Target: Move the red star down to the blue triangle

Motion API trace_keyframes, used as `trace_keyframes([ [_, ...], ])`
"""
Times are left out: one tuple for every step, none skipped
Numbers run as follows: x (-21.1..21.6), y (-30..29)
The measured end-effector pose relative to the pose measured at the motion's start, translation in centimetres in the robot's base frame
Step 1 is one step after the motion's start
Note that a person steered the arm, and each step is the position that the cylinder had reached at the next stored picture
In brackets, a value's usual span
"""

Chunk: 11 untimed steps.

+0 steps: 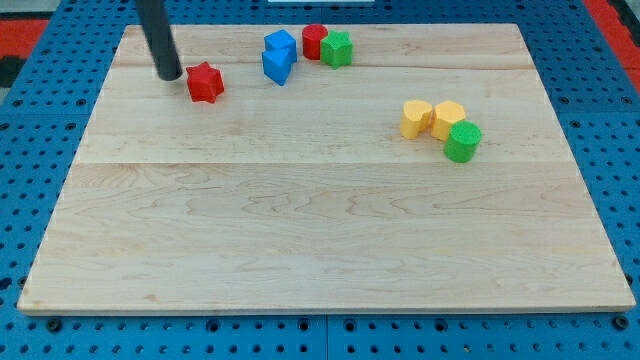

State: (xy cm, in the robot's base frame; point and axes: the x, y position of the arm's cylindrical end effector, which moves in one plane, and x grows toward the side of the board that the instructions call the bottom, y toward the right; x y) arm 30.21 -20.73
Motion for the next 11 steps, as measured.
trace_keyframes([
  [1.1, 4.0],
  [1.1, 7.9],
  [2.0, 8.5],
  [2.0, 10.1],
  [1.9, 11.6],
  [1.8, 11.6],
  [1.5, 12.0],
  [4.9, 12.4],
  [7.0, 13.4],
  [5.1, 16.2],
  [3.8, 14.9],
])
